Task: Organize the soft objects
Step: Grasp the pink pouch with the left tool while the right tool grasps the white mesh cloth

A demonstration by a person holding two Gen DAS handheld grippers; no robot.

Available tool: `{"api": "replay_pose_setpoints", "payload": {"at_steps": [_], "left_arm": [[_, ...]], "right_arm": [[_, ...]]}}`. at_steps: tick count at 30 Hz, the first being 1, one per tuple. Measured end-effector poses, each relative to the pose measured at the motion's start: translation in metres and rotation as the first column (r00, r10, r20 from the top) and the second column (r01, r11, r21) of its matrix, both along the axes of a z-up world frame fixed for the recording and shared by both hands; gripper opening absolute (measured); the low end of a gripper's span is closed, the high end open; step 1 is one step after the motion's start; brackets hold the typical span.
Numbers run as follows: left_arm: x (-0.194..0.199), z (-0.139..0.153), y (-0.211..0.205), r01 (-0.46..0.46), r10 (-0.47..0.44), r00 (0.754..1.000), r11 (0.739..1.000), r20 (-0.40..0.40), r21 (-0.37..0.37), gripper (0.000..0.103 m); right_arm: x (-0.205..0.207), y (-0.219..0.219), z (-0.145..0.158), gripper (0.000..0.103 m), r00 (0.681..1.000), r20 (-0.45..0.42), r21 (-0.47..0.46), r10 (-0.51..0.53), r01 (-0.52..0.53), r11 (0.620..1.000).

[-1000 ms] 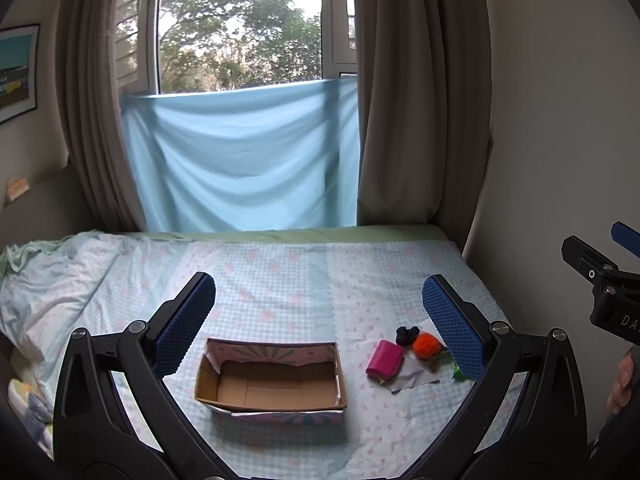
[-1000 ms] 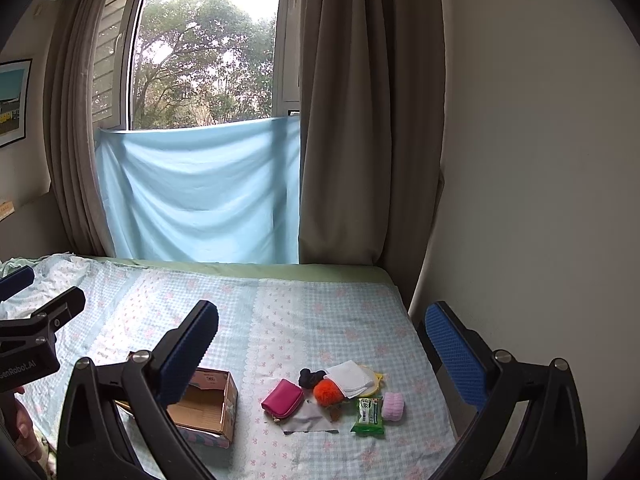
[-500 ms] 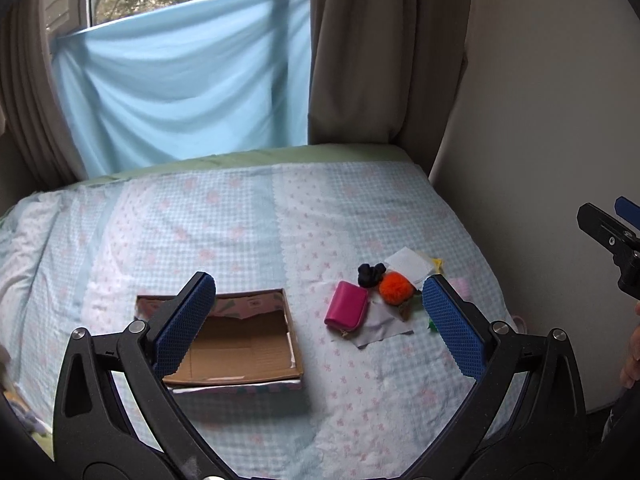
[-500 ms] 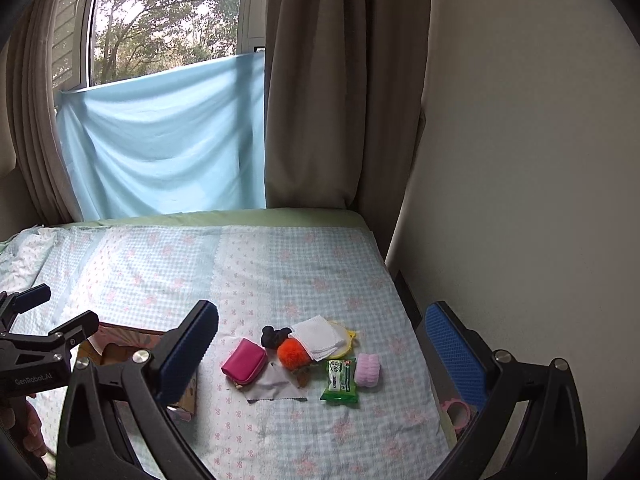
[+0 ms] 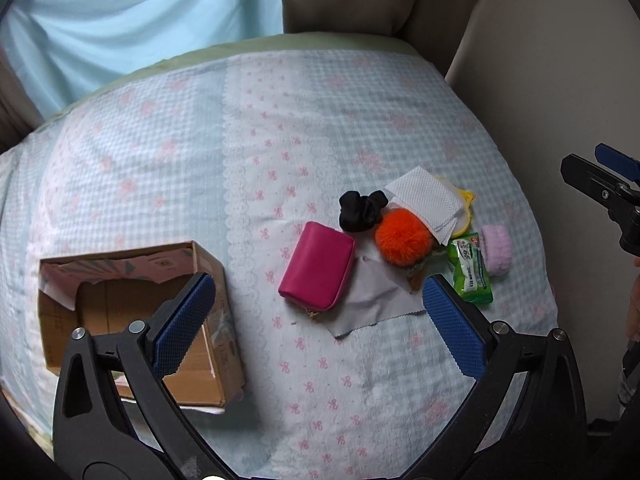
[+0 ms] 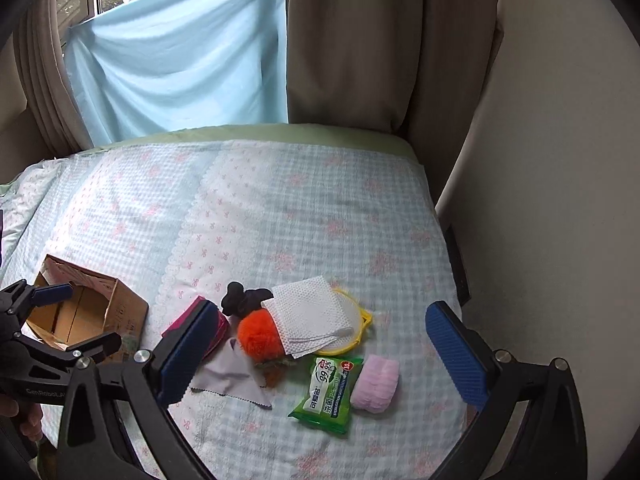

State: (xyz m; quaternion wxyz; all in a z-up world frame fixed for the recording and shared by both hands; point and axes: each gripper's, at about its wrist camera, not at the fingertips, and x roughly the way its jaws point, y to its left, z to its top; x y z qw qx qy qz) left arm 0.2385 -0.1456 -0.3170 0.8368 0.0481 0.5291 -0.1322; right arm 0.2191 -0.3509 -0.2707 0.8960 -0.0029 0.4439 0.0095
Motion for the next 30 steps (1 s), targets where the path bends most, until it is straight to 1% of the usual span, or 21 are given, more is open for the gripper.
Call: {"api": "replay_pose_setpoints", "payload": {"at_steps": [4,8,9,10,15,17,21,22,23,24,26,28,29,30], "left_arm": [[0.022,-0.047,-0.017,0.016,-0.014,0.999,0.999,-0.049,0.042,0.102],[0.04,-0.096,-0.028,0.042,-0.034,0.996,0.994,-0.084,0.104,0.098],[0.043,-0.106,-0.028,0.04,-0.03,0.996,0.992,-0.086,0.122,0.098],[0.046,-0.115,-0.028,0.038,-0.026,0.996,0.991,-0.09,0.127,0.098],[0.06,-0.152,-0.025,0.027,-0.011,0.991,0.993,-0.135,0.116,0.094],[0.064,-0.163,-0.027,0.032,-0.015,0.989,0.993,-0.15,0.116,0.09],[0.07,-0.174,-0.03,0.054,-0.039,0.986,0.995,-0.163,0.088,0.089],[0.071,-0.175,-0.031,0.059,-0.044,0.985,0.994,-0.164,0.089,0.087],[0.072,-0.177,-0.033,0.066,-0.049,0.985,0.993,-0.167,0.094,0.085],[0.074,-0.179,-0.034,0.071,-0.055,0.983,0.994,-0.177,0.085,0.084],[0.079,-0.182,-0.036,0.067,-0.054,0.979,0.996,-0.196,0.064,0.077],[0.082,-0.184,-0.036,0.063,-0.051,0.977,0.997,-0.205,0.054,0.075],[0.083,-0.185,-0.037,0.066,-0.054,0.977,0.997,-0.207,0.05,0.071],[0.083,-0.185,-0.038,0.072,-0.061,0.977,0.996,-0.206,0.046,0.069]], "right_arm": [[0.03,-0.009,-0.048,0.103,0.998,-0.041,0.011,0.041,-0.04,0.999],[0.057,-0.012,-0.095,0.103,0.993,-0.083,0.024,0.082,-0.08,0.996],[0.063,-0.013,-0.106,0.101,0.992,-0.093,0.033,0.091,-0.088,0.996],[0.068,-0.013,-0.116,0.098,0.99,-0.101,0.045,0.102,-0.097,0.994],[0.091,-0.011,-0.16,0.094,0.981,-0.14,0.069,0.133,-0.124,0.99],[0.096,-0.01,-0.173,0.091,0.978,-0.155,0.082,0.14,-0.129,0.988],[0.103,-0.008,-0.195,0.082,0.971,-0.188,0.104,0.145,-0.128,0.986],[0.104,-0.008,-0.198,0.077,0.971,-0.193,0.107,0.145,-0.126,0.986],[0.104,-0.007,-0.201,0.075,0.97,-0.197,0.104,0.143,-0.124,0.987],[0.104,-0.006,-0.203,0.074,0.97,-0.197,0.095,0.141,-0.125,0.988],[0.101,-0.003,-0.203,0.069,0.972,-0.185,0.065,0.143,-0.133,0.989],[0.099,0.0,-0.202,0.057,0.972,-0.174,0.048,0.158,-0.151,0.987],[0.097,0.002,-0.202,0.054,0.971,-0.17,0.046,0.17,-0.165,0.985],[0.096,0.005,-0.202,0.048,0.969,-0.168,0.041,0.181,-0.177,0.983]]}}
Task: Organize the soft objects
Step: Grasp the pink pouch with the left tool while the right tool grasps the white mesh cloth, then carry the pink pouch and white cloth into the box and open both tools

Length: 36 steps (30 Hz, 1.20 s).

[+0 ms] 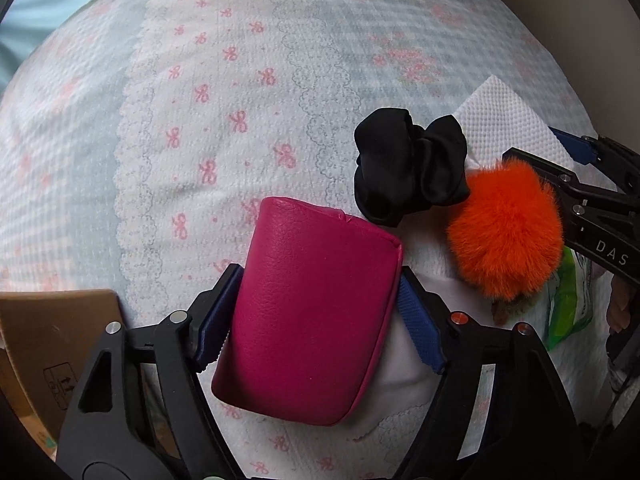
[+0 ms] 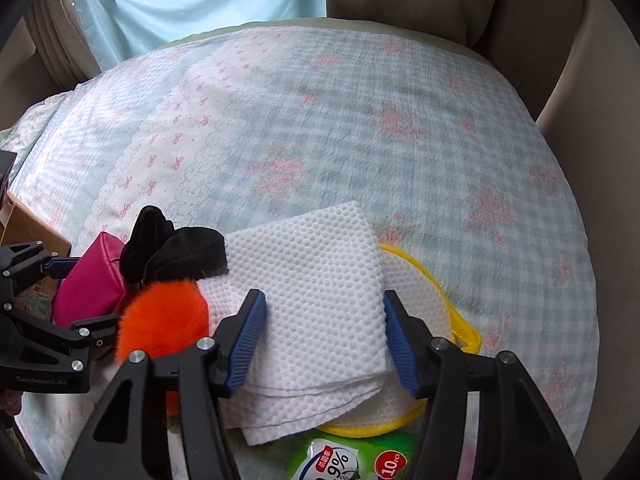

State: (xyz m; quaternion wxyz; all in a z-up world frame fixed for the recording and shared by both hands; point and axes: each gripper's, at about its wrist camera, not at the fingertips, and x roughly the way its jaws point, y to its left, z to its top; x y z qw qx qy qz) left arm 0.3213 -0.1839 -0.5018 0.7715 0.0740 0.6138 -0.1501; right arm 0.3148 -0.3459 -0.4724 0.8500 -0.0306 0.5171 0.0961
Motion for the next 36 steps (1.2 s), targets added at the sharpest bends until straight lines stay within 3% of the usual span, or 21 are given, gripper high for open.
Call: {"api": "replay_pose_setpoints", "payload": {"at_steps": [6,9,24,36], "left_arm": [[-0.004,0.005,-0.005,0.02,-0.019,1.0,1.0,0.008,-0.006,0.053],[-0.005,0.009,-0.005,0.016,-0.015,1.0,1.0,0.014,-0.014,0.049],[-0.006,0.046,0.012,-0.043,0.045,0.999,0.997,0.029,-0.064,0.04],[-0.032,0.155,0.03,-0.066,0.09,0.985,0.985,0.147,-0.156,0.04]], "right_arm": [[-0.005,0.016,0.001,0.02,0.998,0.023,-0.01,0.061,-0.061,0.998],[-0.006,0.016,0.002,0.013,0.998,0.032,-0.002,0.058,-0.058,0.998],[-0.015,0.004,0.042,0.01,0.994,0.105,0.051,-0.03,0.024,0.998],[-0.055,0.015,0.149,0.009,0.975,0.209,0.038,-0.076,0.07,0.997]]}}
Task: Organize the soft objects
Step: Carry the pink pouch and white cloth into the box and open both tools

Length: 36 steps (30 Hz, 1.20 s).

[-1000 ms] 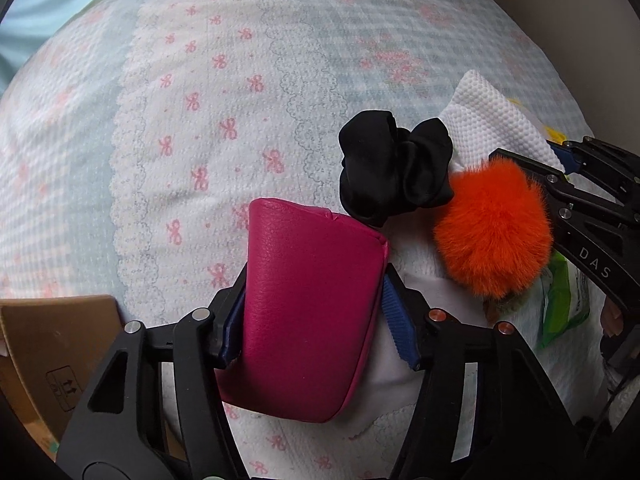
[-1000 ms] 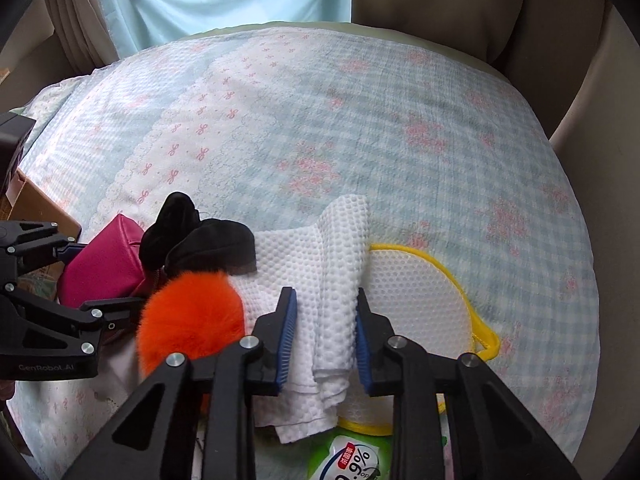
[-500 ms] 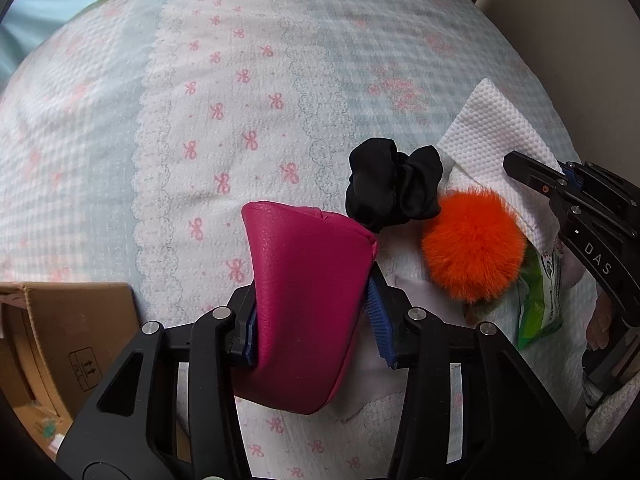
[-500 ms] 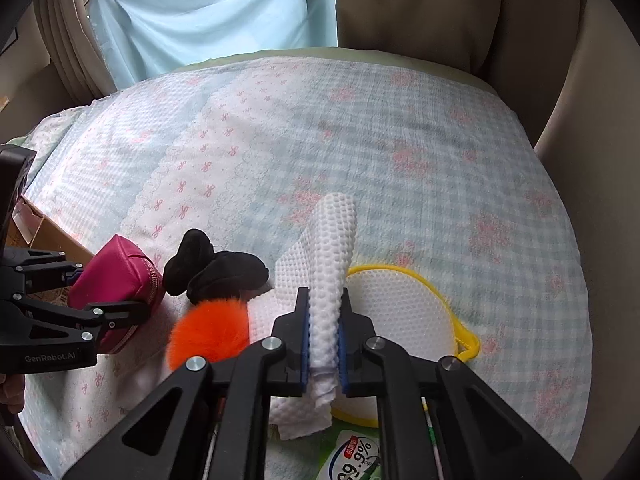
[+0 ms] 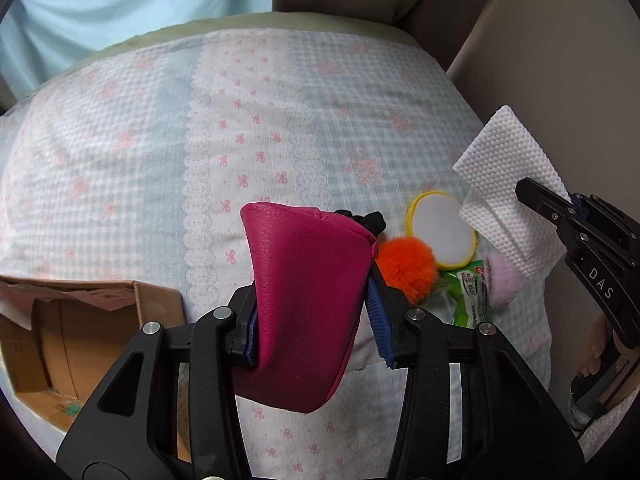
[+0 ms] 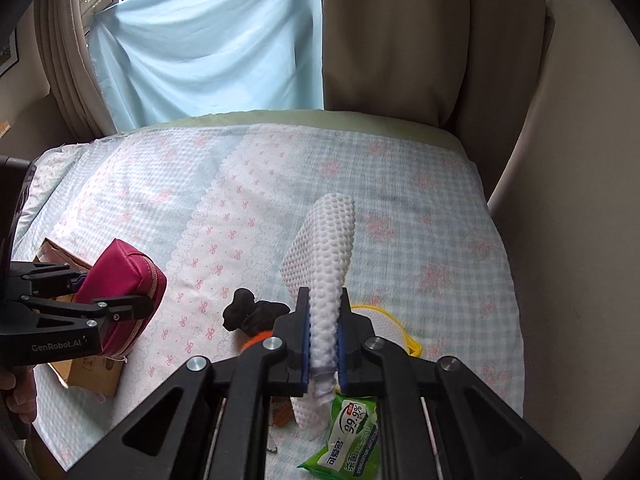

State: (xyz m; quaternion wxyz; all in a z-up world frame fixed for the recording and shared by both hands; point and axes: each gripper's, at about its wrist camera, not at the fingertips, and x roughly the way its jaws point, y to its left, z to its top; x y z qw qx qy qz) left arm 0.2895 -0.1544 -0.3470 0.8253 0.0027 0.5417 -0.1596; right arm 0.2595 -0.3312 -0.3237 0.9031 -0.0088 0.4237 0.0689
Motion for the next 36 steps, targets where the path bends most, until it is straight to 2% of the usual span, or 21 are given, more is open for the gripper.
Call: {"api": "replay_pose_setpoints", "payload": {"at_steps": [11,15,20,23,27,36], "left_arm": [[-0.043,0.123,0.056,-0.028,0.034,0.99,0.998,0.138,-0.049,0.04],[-0.055,0.153,0.094,-0.031,0.039,0.985,0.998,0.169,-0.054,0.04],[-0.066,0.174,0.149,-0.02,0.028,0.984,0.999,0.176,-0.047,0.04],[-0.067,0.178,0.184,-0.006,0.012,0.985,0.999,0.174,-0.037,0.04],[-0.062,0.167,0.231,0.01,-0.007,0.992,1.0,0.128,-0.022,0.04],[-0.043,0.115,0.312,0.09,-0.091,0.996,0.995,0.012,0.038,0.04]], "right_arm": [[-0.059,0.039,0.111,0.009,0.997,0.051,0.01,-0.056,0.056,0.998],[-0.076,0.065,0.138,0.009,0.995,0.054,0.032,-0.081,0.079,0.996],[-0.089,0.112,0.157,0.009,0.994,0.046,0.058,-0.103,0.101,0.993],[-0.091,0.146,0.164,0.009,0.992,0.043,0.075,-0.122,0.118,0.99],[-0.088,0.195,0.161,0.009,0.987,0.024,0.095,-0.161,0.158,0.983],[-0.081,0.299,0.142,0.009,0.976,-0.059,0.119,-0.207,0.213,0.97]]}}
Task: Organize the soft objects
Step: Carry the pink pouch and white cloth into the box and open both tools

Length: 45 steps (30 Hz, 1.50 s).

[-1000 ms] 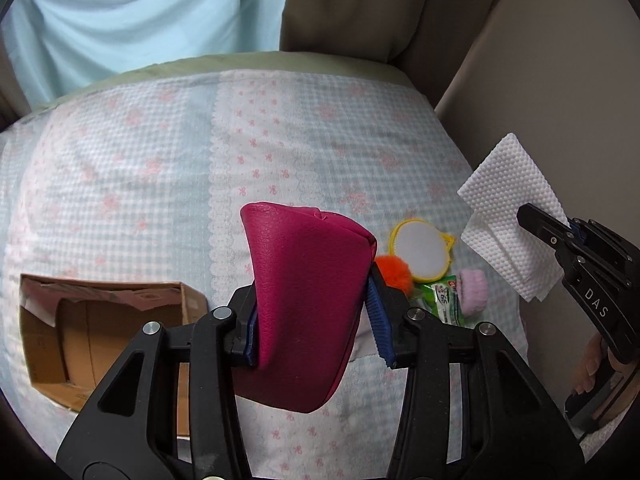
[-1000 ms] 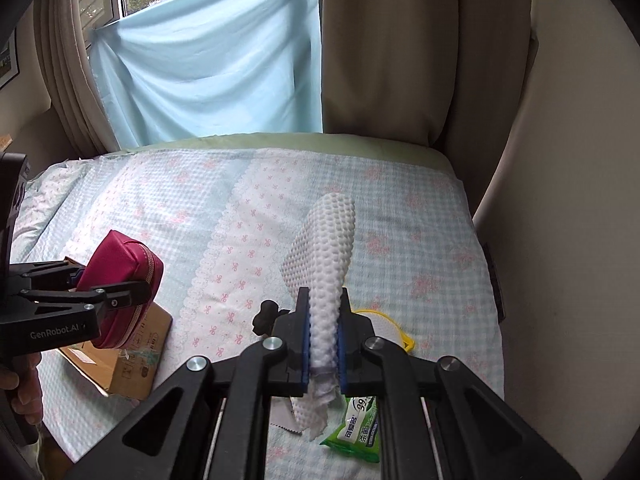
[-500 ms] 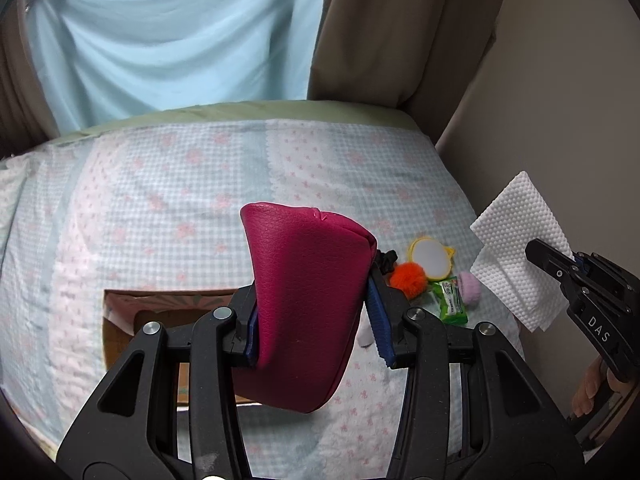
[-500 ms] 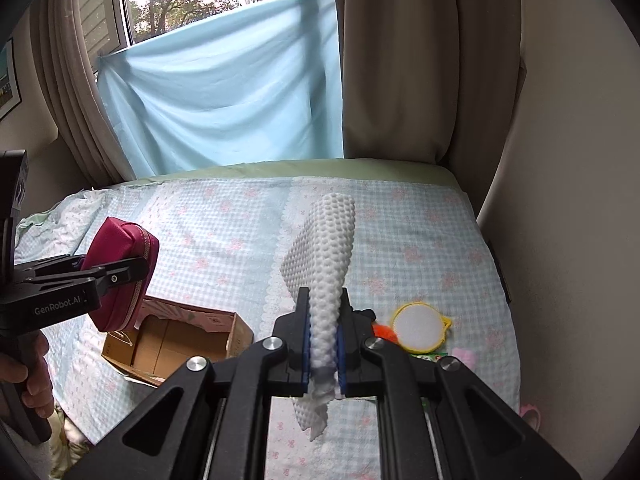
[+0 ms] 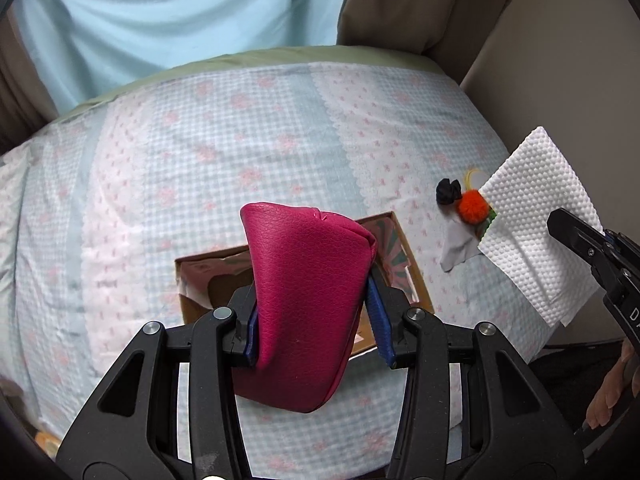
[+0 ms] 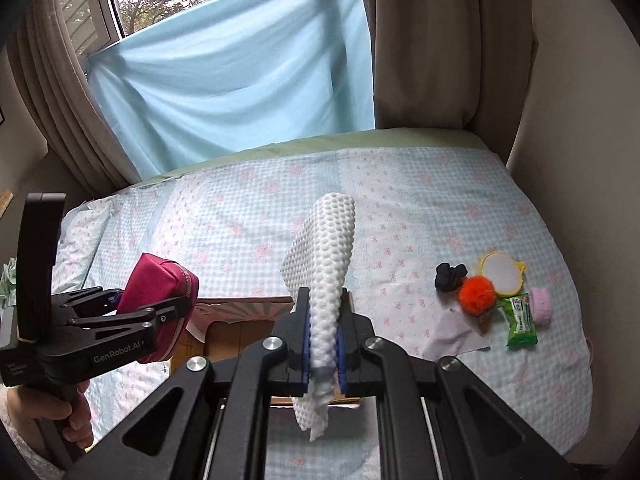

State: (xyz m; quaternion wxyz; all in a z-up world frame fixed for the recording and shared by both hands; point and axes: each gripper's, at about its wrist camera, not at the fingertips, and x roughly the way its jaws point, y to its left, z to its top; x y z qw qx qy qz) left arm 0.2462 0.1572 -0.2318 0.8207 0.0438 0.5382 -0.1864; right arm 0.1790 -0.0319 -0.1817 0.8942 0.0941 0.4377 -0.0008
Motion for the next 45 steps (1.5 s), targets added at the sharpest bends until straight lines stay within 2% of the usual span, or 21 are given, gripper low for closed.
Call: {"api": "replay_pose_setpoints", "payload": {"at_steps": [5,11,19,22,25,31,33,34,35,36,37,38,39,45], "left_arm": [[0.016,-0.036,0.022,0.018,-0.016,0.997,0.999,-0.073,0.029,0.04],[0.039,-0.086,0.037,0.027,-0.018,0.988,0.998,-0.156,0.056,0.04],[0.057,-0.177,0.032,0.099,-0.063,0.954,0.989,-0.292,0.113,0.04],[0.059,-0.201,0.026,0.128,-0.077,0.942,0.982,-0.328,0.139,0.04],[0.06,-0.213,0.026,0.135,-0.082,0.931,0.983,-0.357,0.125,0.04],[0.057,-0.217,0.02,0.183,-0.124,0.929,0.973,-0.348,0.143,0.041],[0.055,-0.214,0.016,0.214,-0.156,0.929,0.967,-0.334,0.141,0.049],[0.053,-0.211,0.014,0.233,-0.177,0.93,0.961,-0.321,0.145,0.069],[0.051,-0.208,0.012,0.249,-0.195,0.932,0.957,-0.305,0.151,0.102],[0.049,-0.204,0.01,0.256,-0.204,0.937,0.953,-0.284,0.16,0.102],[0.047,-0.199,0.01,0.256,-0.21,0.944,0.954,-0.255,0.159,0.103],[0.046,-0.197,0.009,0.261,-0.218,0.944,0.952,-0.248,0.158,0.103],[0.045,-0.195,0.007,0.268,-0.225,0.943,0.95,-0.246,0.159,0.103],[0.039,-0.187,0.007,0.265,-0.223,0.944,0.951,-0.242,0.157,0.103]], "right_arm": [[0.014,0.038,-0.029,0.009,0.997,-0.069,0.001,0.03,-0.03,1.0],[0.044,0.067,-0.08,0.009,0.98,-0.182,0.022,0.078,-0.075,0.997],[0.081,0.075,-0.178,0.009,0.927,-0.359,0.067,0.107,-0.089,0.994],[0.088,0.076,-0.202,0.009,0.907,-0.404,0.085,0.118,-0.091,0.992],[0.093,0.076,-0.215,0.009,0.884,-0.451,0.107,0.12,-0.08,0.991],[0.105,0.075,-0.224,0.009,0.862,-0.48,0.139,0.165,-0.111,0.984],[0.108,0.075,-0.229,0.01,0.854,-0.487,0.162,0.182,-0.117,0.98],[0.108,0.075,-0.231,0.012,0.853,-0.488,0.163,0.186,-0.12,0.979],[0.109,0.075,-0.233,0.015,0.851,-0.49,0.166,0.19,-0.123,0.978],[0.109,0.074,-0.235,0.031,0.85,-0.491,0.168,0.19,-0.122,0.978],[0.109,0.073,-0.237,0.067,0.851,-0.491,0.175,0.188,-0.116,0.978],[0.109,0.071,-0.239,0.091,0.851,-0.492,0.183,0.185,-0.108,0.977],[0.108,0.068,-0.24,0.103,0.854,-0.489,0.189,0.178,-0.096,0.977],[0.098,0.06,-0.239,0.103,0.863,-0.482,0.181,0.149,-0.069,0.981]]}}
